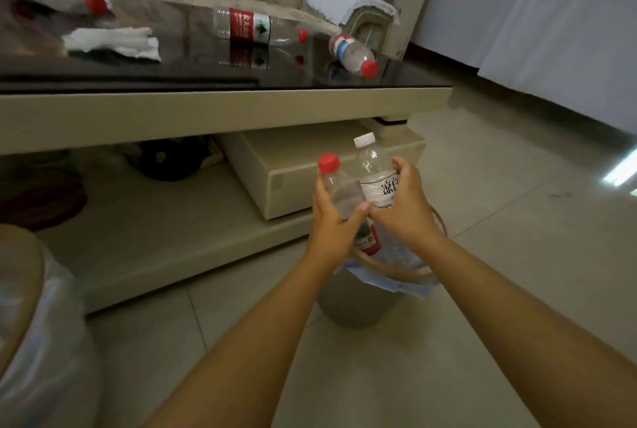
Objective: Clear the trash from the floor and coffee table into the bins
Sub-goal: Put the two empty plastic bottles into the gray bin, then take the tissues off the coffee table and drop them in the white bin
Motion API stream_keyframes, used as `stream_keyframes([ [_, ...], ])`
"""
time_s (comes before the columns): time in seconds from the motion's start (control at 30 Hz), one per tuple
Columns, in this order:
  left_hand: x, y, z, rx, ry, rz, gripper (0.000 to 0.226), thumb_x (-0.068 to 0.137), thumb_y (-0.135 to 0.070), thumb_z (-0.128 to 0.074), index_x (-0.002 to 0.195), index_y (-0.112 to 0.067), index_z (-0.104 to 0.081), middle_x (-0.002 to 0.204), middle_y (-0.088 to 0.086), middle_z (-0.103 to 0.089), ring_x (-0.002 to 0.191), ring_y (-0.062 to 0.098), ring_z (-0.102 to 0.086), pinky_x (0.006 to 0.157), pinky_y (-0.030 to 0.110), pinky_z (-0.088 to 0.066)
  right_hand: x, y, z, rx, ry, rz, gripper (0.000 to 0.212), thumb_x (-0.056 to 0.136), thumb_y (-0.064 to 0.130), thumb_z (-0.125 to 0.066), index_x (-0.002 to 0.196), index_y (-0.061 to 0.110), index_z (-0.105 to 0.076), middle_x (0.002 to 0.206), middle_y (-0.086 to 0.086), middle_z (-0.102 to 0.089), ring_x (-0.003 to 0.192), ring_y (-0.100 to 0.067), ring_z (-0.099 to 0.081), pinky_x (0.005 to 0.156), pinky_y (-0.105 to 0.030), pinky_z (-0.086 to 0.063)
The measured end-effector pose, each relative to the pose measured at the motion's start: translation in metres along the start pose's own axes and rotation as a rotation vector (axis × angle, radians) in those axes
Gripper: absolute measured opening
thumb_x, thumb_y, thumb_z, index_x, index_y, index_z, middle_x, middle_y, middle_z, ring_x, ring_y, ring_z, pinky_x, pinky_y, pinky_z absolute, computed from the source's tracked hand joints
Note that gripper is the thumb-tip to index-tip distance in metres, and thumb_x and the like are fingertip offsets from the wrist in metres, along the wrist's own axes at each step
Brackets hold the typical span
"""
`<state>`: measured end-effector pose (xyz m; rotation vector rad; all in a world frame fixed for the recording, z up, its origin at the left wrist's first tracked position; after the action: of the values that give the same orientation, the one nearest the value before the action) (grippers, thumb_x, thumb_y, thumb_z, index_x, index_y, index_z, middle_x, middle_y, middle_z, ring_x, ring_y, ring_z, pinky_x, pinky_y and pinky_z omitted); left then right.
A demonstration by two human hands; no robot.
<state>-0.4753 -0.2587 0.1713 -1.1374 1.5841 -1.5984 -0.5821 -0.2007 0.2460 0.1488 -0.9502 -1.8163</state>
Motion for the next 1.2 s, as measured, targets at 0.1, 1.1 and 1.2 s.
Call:
stream_keyframes([
  [0.1, -0.003, 0.013, 0.009, 0.116, 0.099, 0.028, 0.076, 0.083, -0.037, -0.067, 0.144, -0.037, -0.021, 0.139, -0.003, -0.048, 0.126, 0.018, -0.048, 0.098, 0.048, -0.047, -0.002, -0.011, -0.009, -0.06, -0.023, -0.106, 0.093, 0.068, 0.013, -0.083, 0.142, 0.015, -0.026, 0.139, -0.008, -0.034, 0.123, -0.024, -0.043, 0.097, -0.032, -0.04],
  [1.1, 0.022, -0.215, 0.377, 1.552, -0.831, -0.253, 0.051, 0.084, -0.043, -0.059, 0.128, -0.021, -0.047, 0.13, 0.005, -0.052, 0.125, 0.025, -0.039, 0.101, 0.046, -0.029, 0.155, 0.315, -0.212, -0.082, 0.213, 0.627, 0.066, 0.083, 0.043, -0.066, 0.138, 0.022, -0.037, 0.139, -0.005, -0.035, 0.123, -0.028, -0.039, 0.099, -0.045, -0.04],
  [1.2, 0.0, -0.215, 0.432, 1.616, -0.843, 0.041, 0.066, 0.086, -0.056, -0.053, 0.139, -0.02, -0.036, 0.142, 0.006, -0.041, 0.136, 0.026, -0.029, 0.109, 0.051, -0.024, 0.16, 0.333, -0.248, -0.18, 0.261, 0.632, 0.078, 0.081, 0.057, -0.061, 0.144, 0.027, -0.026, 0.149, -0.005, -0.021, 0.132, -0.032, -0.03, 0.102, -0.051, -0.035],
])
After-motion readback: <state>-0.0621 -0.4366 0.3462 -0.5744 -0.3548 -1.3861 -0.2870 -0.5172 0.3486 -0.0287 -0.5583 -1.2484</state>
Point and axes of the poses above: each hand's wrist, its own x-axis towards the middle knuckle, its own z-axis out of the back of the hand, y = z × x, the point moved 5 cm from there along x, towards the middle knuckle
